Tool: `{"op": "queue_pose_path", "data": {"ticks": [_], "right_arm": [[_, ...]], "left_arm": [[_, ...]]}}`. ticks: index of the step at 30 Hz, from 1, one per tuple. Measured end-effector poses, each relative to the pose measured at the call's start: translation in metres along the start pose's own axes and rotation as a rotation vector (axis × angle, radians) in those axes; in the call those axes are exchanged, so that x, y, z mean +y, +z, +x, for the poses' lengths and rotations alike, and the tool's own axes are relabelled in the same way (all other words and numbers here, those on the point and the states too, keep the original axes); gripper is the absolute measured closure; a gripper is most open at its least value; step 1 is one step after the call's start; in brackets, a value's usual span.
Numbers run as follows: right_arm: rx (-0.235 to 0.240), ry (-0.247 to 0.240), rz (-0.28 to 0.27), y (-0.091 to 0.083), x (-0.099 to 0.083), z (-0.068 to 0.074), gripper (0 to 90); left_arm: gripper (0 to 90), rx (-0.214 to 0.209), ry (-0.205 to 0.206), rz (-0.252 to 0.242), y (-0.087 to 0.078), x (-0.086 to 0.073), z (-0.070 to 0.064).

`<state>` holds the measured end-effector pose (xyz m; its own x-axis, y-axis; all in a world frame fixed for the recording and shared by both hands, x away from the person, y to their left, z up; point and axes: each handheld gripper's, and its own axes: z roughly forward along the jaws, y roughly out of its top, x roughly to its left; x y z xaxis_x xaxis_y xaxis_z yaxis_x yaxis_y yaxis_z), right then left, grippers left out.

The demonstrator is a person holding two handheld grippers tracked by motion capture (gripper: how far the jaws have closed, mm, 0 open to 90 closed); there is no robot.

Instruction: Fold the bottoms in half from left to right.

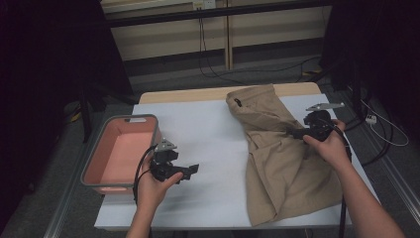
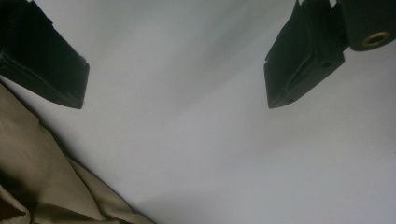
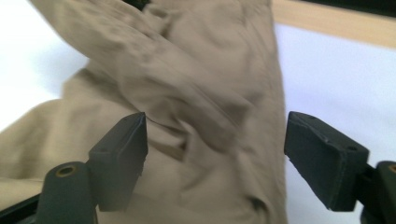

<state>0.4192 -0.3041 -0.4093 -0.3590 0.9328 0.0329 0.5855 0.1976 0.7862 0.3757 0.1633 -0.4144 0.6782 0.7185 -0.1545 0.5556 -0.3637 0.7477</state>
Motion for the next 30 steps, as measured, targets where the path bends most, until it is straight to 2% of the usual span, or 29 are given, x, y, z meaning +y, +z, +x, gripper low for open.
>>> {"op": "queue_pose_path", "data": {"ticks": [7, 14, 18, 23, 26, 28, 30], "right_arm": [[0.022, -0.049, -0.009, 0.007, 0.016, 0.021, 19.1], [0.034, -0.092, 0.010, 0.021, 0.031, 0.041, 19.2], [0.043, -0.102, 0.005, 0.030, 0.041, 0.054, 20.7], [0.042, -0.143, -0.015, 0.039, 0.051, 0.066, 23.9], [0.056, -0.175, -0.033, 0.042, 0.055, 0.072, 28.5], [0.042, -0.198, -0.027, 0.046, 0.056, 0.074, 32.8], [0.045, -0.214, -0.029, 0.050, 0.055, 0.074, 42.5]], "left_arm": [[6.8, -0.003, 0.002, -0.002, 0.000, 0.000, -0.001], [6.8, -0.003, -0.001, -0.007, -0.002, 0.000, 0.001], [6.8, -0.005, 0.000, -0.005, -0.002, -0.001, 0.001], [6.9, -0.006, -0.004, -0.016, -0.003, 0.000, 0.002], [6.9, -0.008, -0.004, -0.016, -0.003, 0.000, 0.002], [7.0, -0.008, -0.004, -0.017, -0.003, 0.000, 0.002], [7.0, -0.010, -0.005, -0.017, -0.003, -0.001, 0.002]]}}
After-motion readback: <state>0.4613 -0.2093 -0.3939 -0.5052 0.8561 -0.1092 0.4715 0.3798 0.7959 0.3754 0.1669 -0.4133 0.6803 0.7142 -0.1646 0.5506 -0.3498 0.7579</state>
